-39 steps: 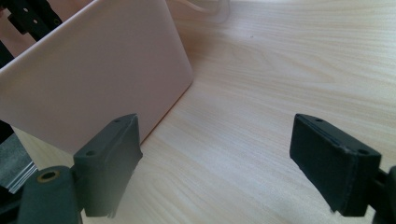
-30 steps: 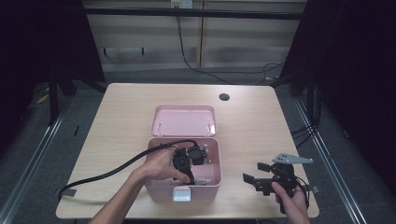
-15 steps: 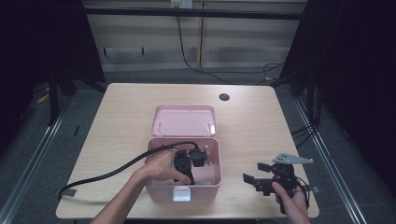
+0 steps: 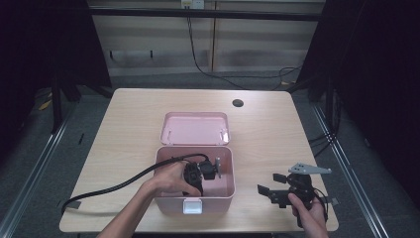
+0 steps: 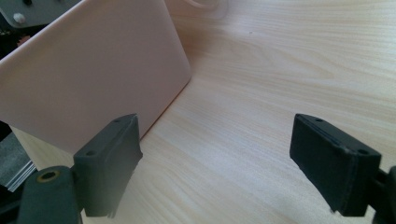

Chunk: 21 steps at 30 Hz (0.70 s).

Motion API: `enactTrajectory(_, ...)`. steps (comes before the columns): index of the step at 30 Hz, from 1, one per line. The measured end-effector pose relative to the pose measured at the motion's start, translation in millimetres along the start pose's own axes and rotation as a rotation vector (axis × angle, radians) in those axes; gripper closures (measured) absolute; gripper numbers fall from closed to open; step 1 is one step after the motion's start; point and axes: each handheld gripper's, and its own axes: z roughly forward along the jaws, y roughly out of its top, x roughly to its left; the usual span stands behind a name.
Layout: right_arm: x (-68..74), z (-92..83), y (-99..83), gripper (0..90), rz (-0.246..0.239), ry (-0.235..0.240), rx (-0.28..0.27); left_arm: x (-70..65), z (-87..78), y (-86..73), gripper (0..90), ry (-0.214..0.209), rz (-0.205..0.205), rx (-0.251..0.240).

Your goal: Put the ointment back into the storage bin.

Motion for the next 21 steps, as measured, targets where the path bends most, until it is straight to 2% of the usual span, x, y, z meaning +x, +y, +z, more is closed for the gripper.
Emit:
enactTrajectory(3, -0.2, 0.4, 0.0, 16.1, -0.001, 0.000, 0.001, -1.2, 0.2, 0.1, 69.2, -0.016, 0.002, -0.004)
enactTrajectory(9, -0.1, 0.0, 0.0, 16.1, 0.000, 0.001, -0.001, 0.0, -0.1, 0.2, 66.5, -0.014, -0.011, -0.003)
enactTrajectory(13, -0.3, 0.3, 0.1, 16.1, 0.001, 0.000, 0.000, 0.2, -4.8, 0.5, 62.2, 0.014, -0.045, -0.046)
enactTrajectory(14, -0.3, 0.2, 0.2, 16.1, 0.000, 0.001, 0.001, 1.1, -7.2, 0.5, 58.5, 0.025, -0.061, -0.063)
enactTrajectory(16, -0.2, 0.1, 0.2, 16.1, -0.001, -0.001, -0.001, 0.9, -12.1, -0.3, 58.5, 0.042, -0.072, -0.082)
enactTrajectory(21, 0.0, -0.1, 0.3, 16.1, 0.004, -0.001, 0.000, -5.8, -23.6, -3.5, 57.1, 0.059, -0.054, -0.130)
